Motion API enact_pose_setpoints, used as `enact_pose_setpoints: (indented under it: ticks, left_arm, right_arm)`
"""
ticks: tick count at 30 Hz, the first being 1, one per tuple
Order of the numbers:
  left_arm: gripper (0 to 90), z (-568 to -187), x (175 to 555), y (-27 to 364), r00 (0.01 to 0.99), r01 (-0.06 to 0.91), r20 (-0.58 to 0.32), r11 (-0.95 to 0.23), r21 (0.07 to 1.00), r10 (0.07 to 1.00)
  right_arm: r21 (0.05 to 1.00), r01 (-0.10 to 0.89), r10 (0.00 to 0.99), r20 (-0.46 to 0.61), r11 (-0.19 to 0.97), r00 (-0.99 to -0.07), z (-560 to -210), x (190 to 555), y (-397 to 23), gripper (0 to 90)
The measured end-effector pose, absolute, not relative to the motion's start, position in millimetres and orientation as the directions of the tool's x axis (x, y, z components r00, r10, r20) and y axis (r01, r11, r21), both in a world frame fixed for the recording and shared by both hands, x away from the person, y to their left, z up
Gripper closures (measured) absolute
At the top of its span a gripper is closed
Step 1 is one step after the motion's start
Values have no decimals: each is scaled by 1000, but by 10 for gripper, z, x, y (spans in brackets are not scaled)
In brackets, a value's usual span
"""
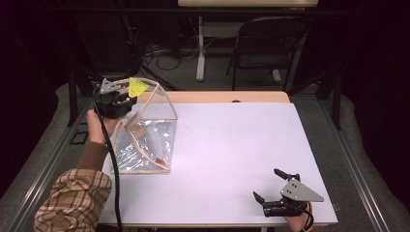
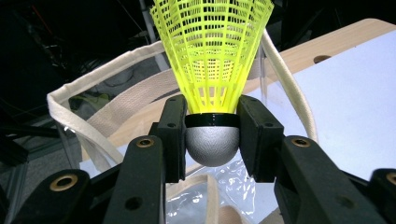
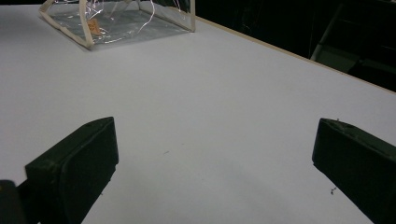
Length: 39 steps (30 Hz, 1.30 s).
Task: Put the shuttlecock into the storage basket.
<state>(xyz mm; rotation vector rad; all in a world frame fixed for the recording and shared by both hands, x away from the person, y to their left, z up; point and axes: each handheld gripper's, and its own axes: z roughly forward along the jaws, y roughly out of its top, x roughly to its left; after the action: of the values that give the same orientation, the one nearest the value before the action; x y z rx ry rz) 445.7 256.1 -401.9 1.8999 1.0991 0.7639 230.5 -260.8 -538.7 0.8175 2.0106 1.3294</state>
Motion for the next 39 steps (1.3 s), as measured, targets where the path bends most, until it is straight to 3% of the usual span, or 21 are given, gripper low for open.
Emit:
enact_pose_setpoints:
  ticks: [39]
  left_arm:
    - [647,-4136,4611,2504,490,507,75,-354,786,869]
  right_arm:
    - [933,172,756,-137,315,-640,-5389,2307,-2598,1]
